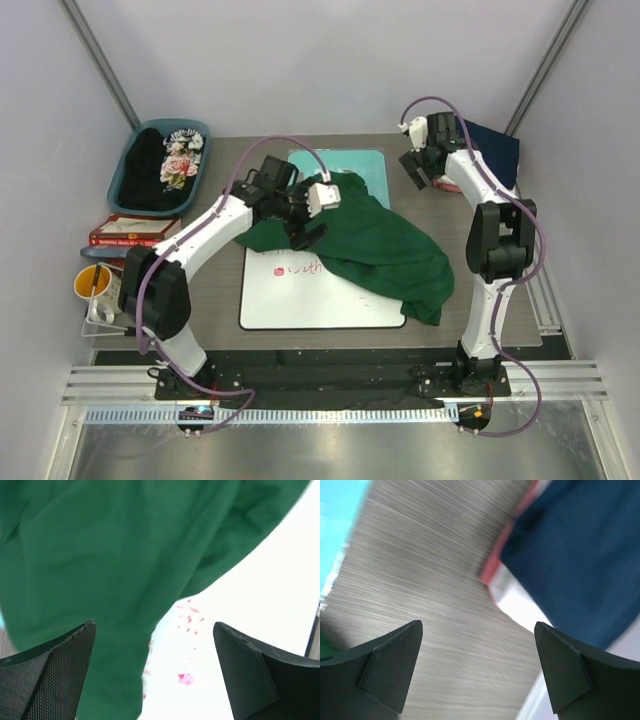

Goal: Fold and stack the t-shirts
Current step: Flatten out the tshirt

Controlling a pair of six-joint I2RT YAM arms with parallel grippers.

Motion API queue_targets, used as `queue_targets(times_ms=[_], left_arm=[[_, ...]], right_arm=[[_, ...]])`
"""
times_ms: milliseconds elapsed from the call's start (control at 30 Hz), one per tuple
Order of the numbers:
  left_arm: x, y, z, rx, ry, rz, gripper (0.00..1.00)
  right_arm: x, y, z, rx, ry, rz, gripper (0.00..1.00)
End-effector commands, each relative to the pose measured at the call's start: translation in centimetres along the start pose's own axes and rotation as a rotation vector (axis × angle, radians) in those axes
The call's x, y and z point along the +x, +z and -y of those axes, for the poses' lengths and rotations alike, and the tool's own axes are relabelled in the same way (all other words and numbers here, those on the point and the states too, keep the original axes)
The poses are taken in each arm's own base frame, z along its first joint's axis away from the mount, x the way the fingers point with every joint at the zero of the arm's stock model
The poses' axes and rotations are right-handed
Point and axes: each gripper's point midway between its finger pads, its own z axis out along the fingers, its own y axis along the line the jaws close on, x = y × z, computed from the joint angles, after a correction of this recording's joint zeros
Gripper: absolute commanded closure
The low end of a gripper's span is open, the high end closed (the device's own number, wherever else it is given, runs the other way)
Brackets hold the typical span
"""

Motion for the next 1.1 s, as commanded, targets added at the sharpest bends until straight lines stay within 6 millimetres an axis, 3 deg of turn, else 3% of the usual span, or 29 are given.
queue_targets(times_ms=[0, 67, 100, 133, 300, 567, 667, 733, 767, 800, 867, 967, 1067], left_arm=[[-0.9, 2.5, 4.9, 0.143, 0.132, 0.035, 0.00], [-1.2, 3.8, 5.8, 0.121, 0.223, 0.037, 0.00], [0.0, 5.0, 7.5, 0.129, 0.263, -0.009, 0.00], [-0.7, 5.8, 7.3, 0.086, 0.313, 0.014, 0.00], [-0.8, 8.8, 7.5, 0.025, 0.404, -0.026, 0.00], [-0.3, 12.5, 8.7, 0.066, 0.497, -0.071, 0.01], [0.3, 13.9, 8.8, 0.074, 0.509, -0.088, 0.09], [0.3, 14.4, 8.8, 0.084, 0.501, -0.092, 0.30], [0.1, 14.4, 8.9, 0.085, 0.499, -0.088, 0.65], [0.2, 14.6, 9.0, 0.089, 0.496, -0.089, 0.80], [0.0, 14.4, 8.9, 0.081, 0.500, -0.090, 1.00], [-0.6, 13.3, 8.3, 0.058, 0.522, -0.098, 1.00], [-1.9, 10.2, 7.4, 0.042, 0.515, -0.111, 1.00]], right_arm=[[-3.0, -5.2, 3.4, 0.124, 0.010, 0.096, 0.00], [-3.4, -5.8, 4.2, 0.139, 0.010, 0.114, 0.00], [-3.6, -6.0, 4.6, 0.143, 0.015, 0.123, 0.00], [-4.2, -6.4, 5.0, 0.150, 0.022, 0.142, 0.00], [-5.2, -7.4, 6.6, 0.152, 0.065, 0.199, 0.00], [-4.6, -9.0, 8.7, 0.161, 0.159, 0.243, 0.00], [-4.1, -9.6, 8.4, 0.153, 0.177, 0.252, 0.00], [-3.9, -9.7, 8.3, 0.155, 0.171, 0.250, 0.00], [-3.8, -9.7, 8.3, 0.157, 0.170, 0.245, 0.01], [-3.7, -9.7, 8.4, 0.160, 0.166, 0.243, 0.01], [-3.6, -9.8, 8.7, 0.176, 0.168, 0.241, 0.01], [-3.6, -9.6, 8.6, 0.177, 0.167, 0.235, 0.01], [-3.3, -9.2, 8.5, 0.175, 0.164, 0.225, 0.01]])
